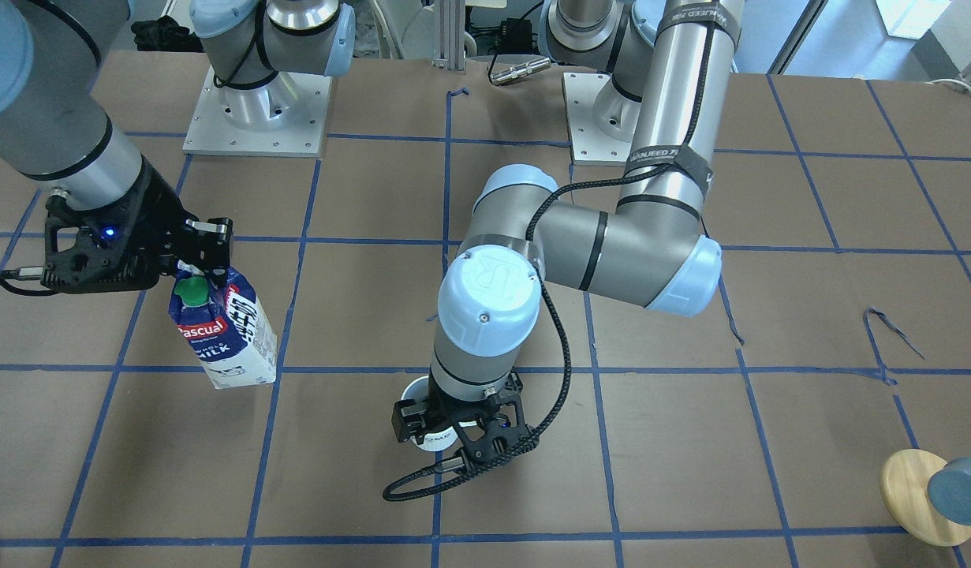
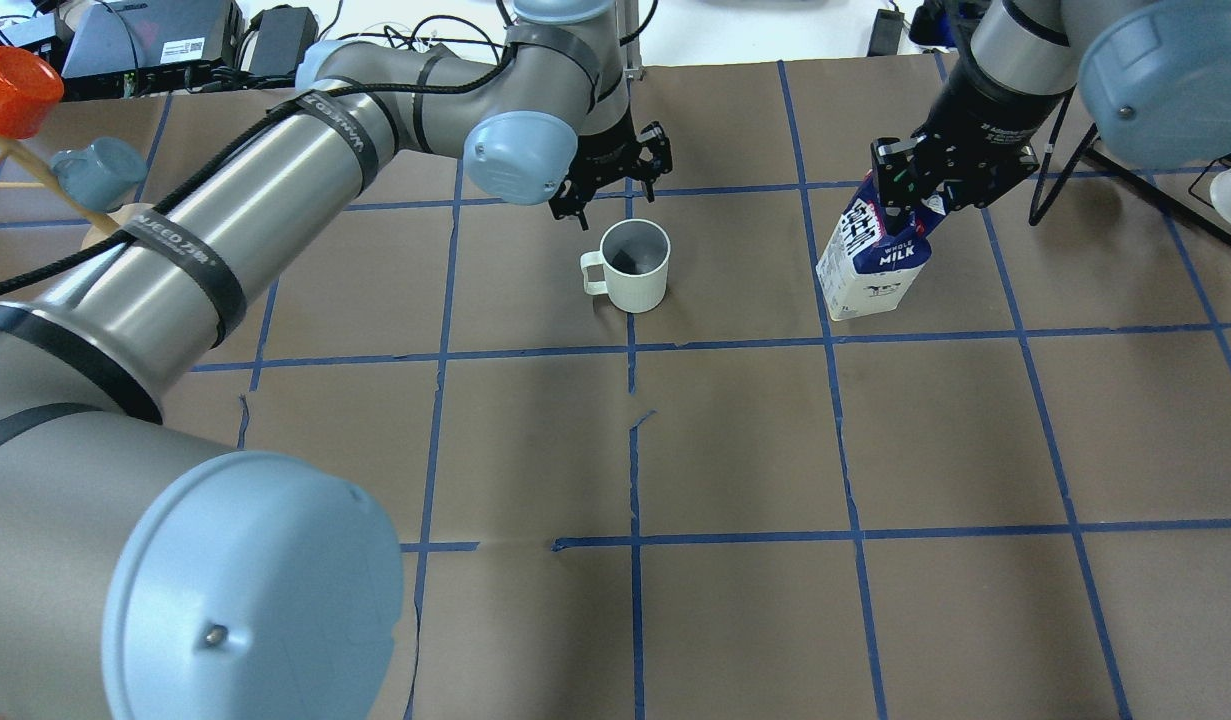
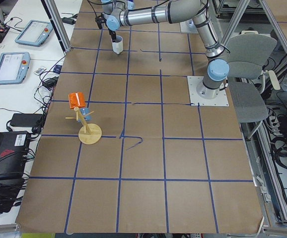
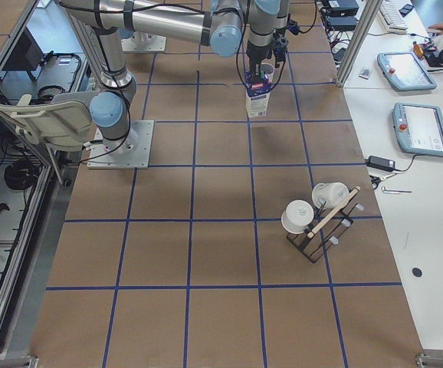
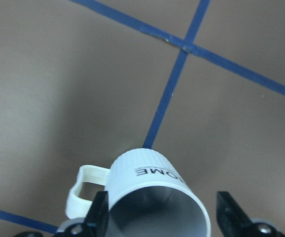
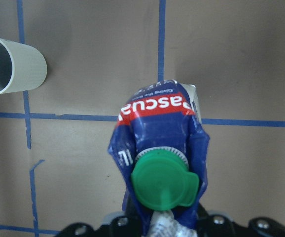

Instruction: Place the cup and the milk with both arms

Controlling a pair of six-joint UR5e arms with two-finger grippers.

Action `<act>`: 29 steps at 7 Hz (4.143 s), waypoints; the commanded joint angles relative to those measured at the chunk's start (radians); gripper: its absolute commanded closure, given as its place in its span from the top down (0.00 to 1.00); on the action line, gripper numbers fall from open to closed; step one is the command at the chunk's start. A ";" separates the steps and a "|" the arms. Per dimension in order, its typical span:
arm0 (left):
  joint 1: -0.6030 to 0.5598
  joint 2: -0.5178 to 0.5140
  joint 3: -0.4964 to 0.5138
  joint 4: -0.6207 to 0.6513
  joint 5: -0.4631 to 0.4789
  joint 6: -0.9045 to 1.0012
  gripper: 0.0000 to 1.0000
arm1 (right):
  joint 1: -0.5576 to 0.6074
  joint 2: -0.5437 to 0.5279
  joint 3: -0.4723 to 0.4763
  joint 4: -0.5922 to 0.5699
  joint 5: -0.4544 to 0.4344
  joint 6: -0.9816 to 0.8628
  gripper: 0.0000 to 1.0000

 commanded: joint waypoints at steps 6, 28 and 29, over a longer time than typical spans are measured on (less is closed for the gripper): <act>0.135 0.548 -0.216 -0.512 0.008 0.557 1.00 | 0.226 0.230 -0.131 -0.175 0.003 0.344 0.33; 0.244 0.635 -0.326 -0.250 0.033 0.654 1.00 | 0.055 -0.169 -0.052 0.083 -0.082 -0.030 1.00; 0.242 0.635 -0.327 -0.250 0.033 0.654 1.00 | 0.089 -0.166 -0.066 0.080 -0.112 -0.028 1.00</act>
